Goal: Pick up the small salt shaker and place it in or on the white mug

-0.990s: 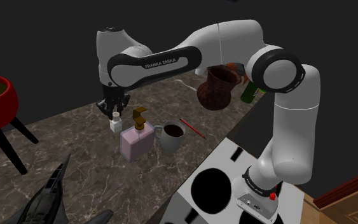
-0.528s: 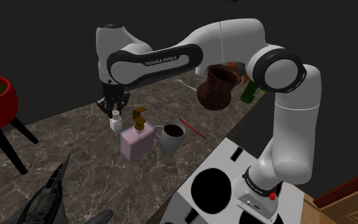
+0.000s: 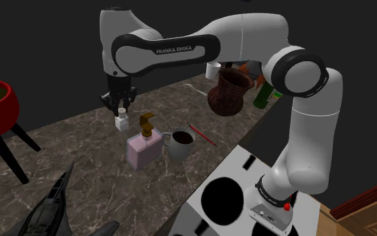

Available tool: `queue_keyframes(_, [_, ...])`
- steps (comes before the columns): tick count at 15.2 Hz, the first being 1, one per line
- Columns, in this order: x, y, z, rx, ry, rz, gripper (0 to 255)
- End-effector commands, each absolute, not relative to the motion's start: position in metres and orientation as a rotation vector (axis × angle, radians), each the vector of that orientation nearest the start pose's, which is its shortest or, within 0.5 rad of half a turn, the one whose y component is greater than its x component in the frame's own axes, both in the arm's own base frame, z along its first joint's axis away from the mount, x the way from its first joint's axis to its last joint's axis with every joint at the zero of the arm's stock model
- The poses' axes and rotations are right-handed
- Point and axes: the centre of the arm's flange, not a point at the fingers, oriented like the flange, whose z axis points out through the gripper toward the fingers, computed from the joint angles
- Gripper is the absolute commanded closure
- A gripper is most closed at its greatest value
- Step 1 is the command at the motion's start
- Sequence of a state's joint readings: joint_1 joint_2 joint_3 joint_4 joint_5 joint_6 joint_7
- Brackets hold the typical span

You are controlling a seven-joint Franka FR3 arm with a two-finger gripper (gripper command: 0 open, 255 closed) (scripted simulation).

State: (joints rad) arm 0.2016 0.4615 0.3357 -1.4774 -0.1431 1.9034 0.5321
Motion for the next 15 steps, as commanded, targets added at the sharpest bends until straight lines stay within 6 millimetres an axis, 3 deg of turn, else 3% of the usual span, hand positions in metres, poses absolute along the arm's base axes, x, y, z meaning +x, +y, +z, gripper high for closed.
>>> queue_keyframes(1, [0.612, 0.311, 0.431, -3.136, -0.032, 0.023, 255])
queue_keyframes(15, [0.612, 0.311, 0.505, -3.136, -0.032, 0.023, 255])
